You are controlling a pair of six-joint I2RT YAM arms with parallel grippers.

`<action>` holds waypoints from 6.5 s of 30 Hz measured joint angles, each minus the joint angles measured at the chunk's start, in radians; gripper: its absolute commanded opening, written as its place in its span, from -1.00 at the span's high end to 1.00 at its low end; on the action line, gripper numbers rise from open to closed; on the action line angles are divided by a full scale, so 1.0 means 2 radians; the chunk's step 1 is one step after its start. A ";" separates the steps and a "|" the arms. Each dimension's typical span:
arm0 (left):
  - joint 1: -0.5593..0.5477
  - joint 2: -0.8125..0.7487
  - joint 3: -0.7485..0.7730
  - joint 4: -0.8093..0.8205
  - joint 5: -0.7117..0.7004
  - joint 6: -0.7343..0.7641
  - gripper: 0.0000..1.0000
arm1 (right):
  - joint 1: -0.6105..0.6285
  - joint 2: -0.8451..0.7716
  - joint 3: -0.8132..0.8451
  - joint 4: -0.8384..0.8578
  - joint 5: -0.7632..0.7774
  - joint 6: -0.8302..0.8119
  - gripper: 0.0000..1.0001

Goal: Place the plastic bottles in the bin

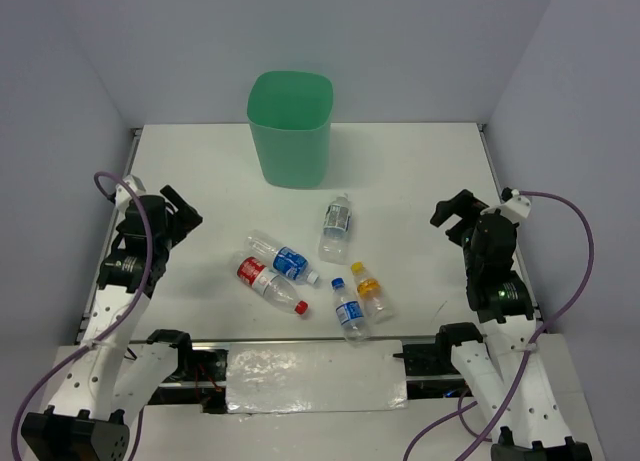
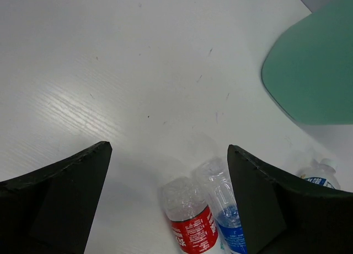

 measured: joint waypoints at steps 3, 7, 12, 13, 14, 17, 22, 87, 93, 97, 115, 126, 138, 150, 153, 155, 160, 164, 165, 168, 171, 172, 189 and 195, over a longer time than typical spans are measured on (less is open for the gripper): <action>0.000 -0.002 0.000 -0.003 -0.001 -0.002 -0.99 | 0.000 -0.001 -0.001 0.000 -0.007 0.000 -1.00; 0.000 -0.007 0.000 -0.006 -0.003 -0.011 -0.99 | 0.000 0.000 -0.005 0.000 -0.010 -0.001 -1.00; 0.000 -0.011 0.000 -0.007 -0.005 -0.013 -0.99 | 0.000 0.051 0.006 -0.003 -0.047 -0.017 -1.00; 0.000 -0.011 -0.001 -0.006 -0.005 -0.014 -0.99 | 0.000 0.066 0.007 -0.001 -0.060 -0.019 -1.00; 0.000 -0.011 -0.002 -0.004 -0.005 -0.015 -0.99 | 0.000 0.080 0.007 0.003 -0.076 -0.020 -1.00; 0.000 -0.011 -0.007 -0.005 -0.010 -0.022 -0.99 | 0.004 0.130 0.007 0.021 -0.128 -0.020 -1.00; 0.000 -0.012 -0.010 -0.004 -0.013 -0.025 -0.99 | 0.095 0.229 0.026 0.036 -0.116 -0.013 -1.00; 0.000 0.049 -0.036 0.045 0.068 -0.033 -0.99 | 0.286 0.703 0.777 0.023 -0.045 -0.254 -0.21; -0.001 0.038 -0.051 0.049 0.097 -0.025 -0.99 | 0.260 0.794 0.822 0.046 -0.072 -0.272 -1.00; -0.001 0.029 -0.058 0.047 0.114 -0.024 -0.99 | 0.261 0.800 0.821 0.040 -0.082 -0.276 -1.00; -0.144 -0.009 -0.161 0.014 0.132 -0.118 -0.99 | 0.237 0.334 0.307 0.091 -0.021 -0.176 -1.00; -0.224 0.075 -0.168 0.057 0.080 -0.209 -0.99 | 0.178 0.116 0.047 0.083 0.001 -0.080 -1.00; -0.233 0.116 -0.168 0.110 0.052 -0.249 -0.99 | 0.176 0.062 -0.004 0.048 0.019 -0.056 -1.00; -0.233 0.132 -0.168 0.128 0.031 -0.259 -0.96 | 0.175 0.055 -0.004 0.017 0.053 -0.046 -1.00; -0.233 0.140 -0.162 0.128 0.024 -0.258 -0.96 | 0.175 0.048 -0.004 0.000 0.069 -0.042 -1.00; -0.233 0.150 -0.155 0.130 0.021 -0.258 -0.96 | 0.175 0.043 -0.004 -0.013 0.077 -0.039 -1.00; -0.233 0.177 -0.147 0.142 0.021 -0.259 -0.96 | 0.175 0.029 -0.004 -0.039 0.094 -0.035 -1.00; -0.233 0.210 -0.136 0.153 0.023 -0.256 -0.96 | 0.175 0.019 -0.004 -0.050 0.108 -0.035 -1.00; -0.233 0.220 -0.130 0.155 0.024 -0.255 -0.95 | 0.175 0.018 -0.004 -0.051 0.113 -0.035 -1.00; -0.233 0.247 -0.113 0.162 0.028 -0.253 -0.80 | 0.175 0.018 -0.004 -0.056 0.124 -0.035 -1.00; -0.233 0.263 -0.105 0.171 0.037 -0.247 -0.58 | 0.175 0.018 -0.004 -0.059 0.130 -0.035 -1.00; -0.233 0.265 -0.104 0.173 0.039 -0.247 -0.51 | 0.175 0.018 -0.004 -0.059 0.131 -0.035 -1.00; -0.234 0.090 -0.038 0.093 -0.009 -0.165 -0.08 | 0.175 0.012 -0.005 -0.052 0.118 -0.042 -1.00; -0.234 0.109 0.133 0.146 -0.085 -0.067 -0.11 | 0.175 0.022 -0.008 -0.038 0.101 -0.050 -1.00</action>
